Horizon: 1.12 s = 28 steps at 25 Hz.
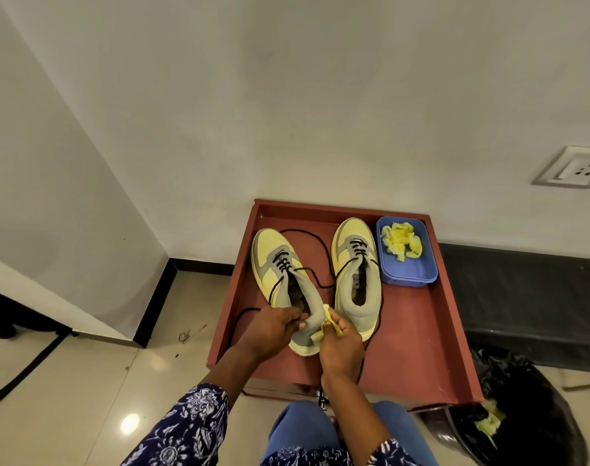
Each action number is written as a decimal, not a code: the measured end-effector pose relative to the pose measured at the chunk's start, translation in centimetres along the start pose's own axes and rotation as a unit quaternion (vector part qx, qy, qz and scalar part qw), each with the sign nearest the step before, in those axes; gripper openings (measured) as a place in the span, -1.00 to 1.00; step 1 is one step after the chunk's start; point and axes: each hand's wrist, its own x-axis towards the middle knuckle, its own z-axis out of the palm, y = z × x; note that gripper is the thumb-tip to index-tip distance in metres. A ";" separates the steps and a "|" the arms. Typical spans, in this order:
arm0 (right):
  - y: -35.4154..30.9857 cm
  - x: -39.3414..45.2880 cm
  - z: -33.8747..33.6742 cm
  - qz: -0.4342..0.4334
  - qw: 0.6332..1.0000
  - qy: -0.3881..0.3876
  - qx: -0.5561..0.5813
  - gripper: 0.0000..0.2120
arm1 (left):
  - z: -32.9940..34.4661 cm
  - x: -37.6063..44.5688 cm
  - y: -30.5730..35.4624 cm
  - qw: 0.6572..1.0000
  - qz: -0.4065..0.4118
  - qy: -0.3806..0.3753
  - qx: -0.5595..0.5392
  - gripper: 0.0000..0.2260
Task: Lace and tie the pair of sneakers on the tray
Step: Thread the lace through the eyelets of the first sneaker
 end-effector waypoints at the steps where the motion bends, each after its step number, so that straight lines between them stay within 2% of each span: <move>1: 0.2 -0.2 0.0 -0.017 1.000 -0.001 -0.016 -0.72 | 0.2 -0.1 0.1 1.000 -0.002 0.001 0.003 -0.77; 4: 1.1 -0.8 0.1 -0.035 0.999 -0.003 -0.040 -0.72 | 0.9 -0.8 0.5 1.000 -0.004 0.022 0.011 -0.75; 8: 1.7 -1.8 0.2 -0.028 0.999 -0.010 -0.021 -0.73 | 1.9 -1.7 1.7 0.995 -0.006 0.085 -0.048 -0.71; 12: 1.8 -2.4 0.2 -0.016 1.000 -0.025 -0.006 -0.72 | 2.6 -2.4 1.3 0.993 -0.023 0.096 -0.057 -0.72; 18: 1.0 -0.9 0.4 -0.013 0.998 -0.053 -0.018 -0.74 | 2.2 -3.1 -0.3 0.990 0.054 0.127 -0.021 -0.73; 23: -0.4 1.2 0.7 -0.048 0.993 -0.095 -0.057 -0.71 | 2.1 -3.3 -1.2 0.990 0.041 0.127 -0.054 -0.49; 28: -0.7 2.6 0.8 -0.071 0.981 -0.142 -0.109 -0.68 | 2.5 -3.4 -1.4 0.988 0.023 0.138 -0.069 -0.45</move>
